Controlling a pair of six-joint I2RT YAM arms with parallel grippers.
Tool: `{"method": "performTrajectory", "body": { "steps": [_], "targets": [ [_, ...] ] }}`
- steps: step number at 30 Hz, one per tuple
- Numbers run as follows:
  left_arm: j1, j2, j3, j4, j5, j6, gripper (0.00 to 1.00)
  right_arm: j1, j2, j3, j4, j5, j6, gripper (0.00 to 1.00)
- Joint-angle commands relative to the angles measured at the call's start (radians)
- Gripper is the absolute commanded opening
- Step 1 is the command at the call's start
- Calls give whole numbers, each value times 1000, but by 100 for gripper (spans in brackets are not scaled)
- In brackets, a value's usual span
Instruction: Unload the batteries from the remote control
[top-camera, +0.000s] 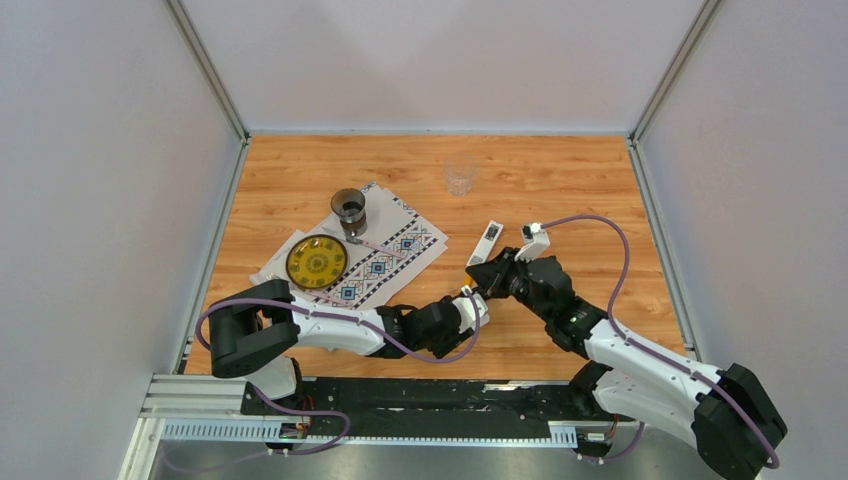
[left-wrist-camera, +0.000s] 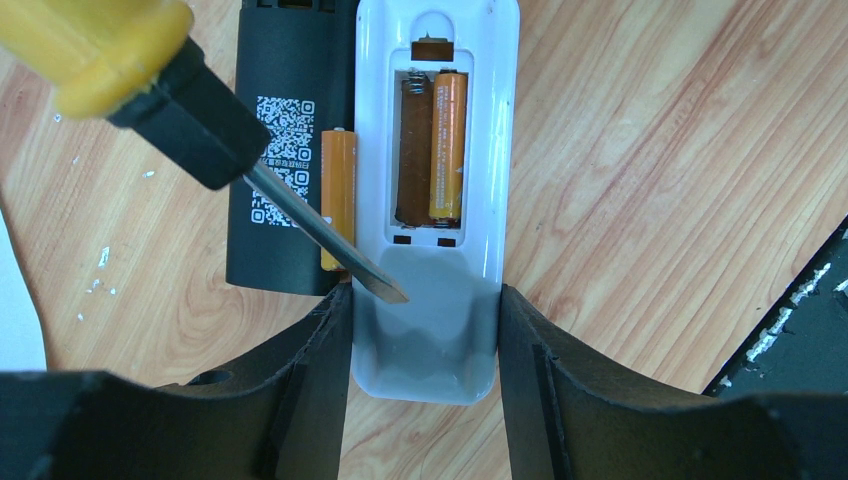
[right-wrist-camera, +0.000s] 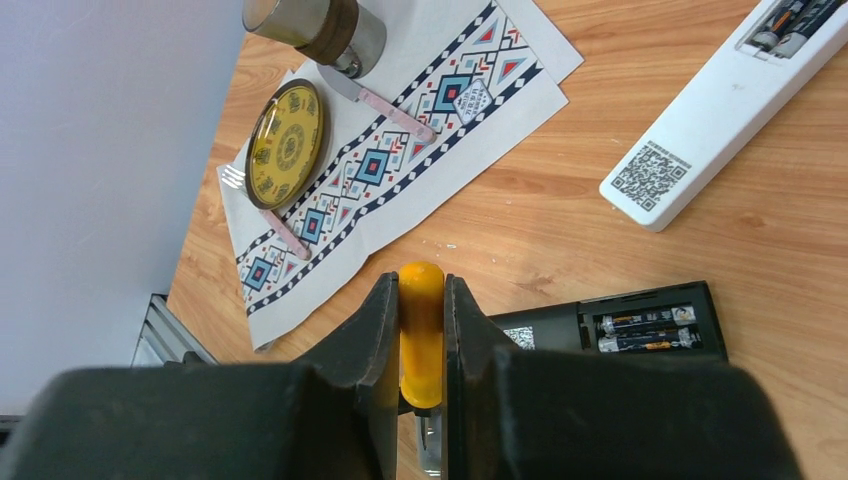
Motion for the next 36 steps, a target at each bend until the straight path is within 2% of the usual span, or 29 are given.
{"method": "performTrajectory", "body": {
  "steps": [1, 10, 18, 21, 30, 31, 34, 35, 36],
  "targets": [
    [2, 47, -16, -129, -22, 24, 0, -5, -41, 45, -35, 63, -40, 0],
    [-9, 60, 90, -168, 28, 81, 0, -121, -148, 51, -184, 92, -82, 0],
    [-35, 131, 209, -157, 100, 112, 0, -351, -217, 26, -248, -62, -85, 0],
    [-41, 163, 257, -159, 134, 124, 0, -399, -227, 39, -276, -92, -99, 0],
    [-63, 229, 358, -186, 188, 173, 1, -439, -236, 45, -305, -133, -114, 0],
    [-63, 220, 346, -186, 188, 173, 5, -442, -233, 46, -307, -136, -115, 0],
    [-64, 185, 300, -173, 168, 173, 33, -445, -223, 51, -307, -147, -119, 0],
    [-64, 173, 288, -168, 159, 173, 46, -448, -219, 55, -307, -149, -120, 0],
    [-64, 162, 274, -166, 150, 173, 52, -450, -217, 57, -307, -153, -122, 0]
  ]
}}
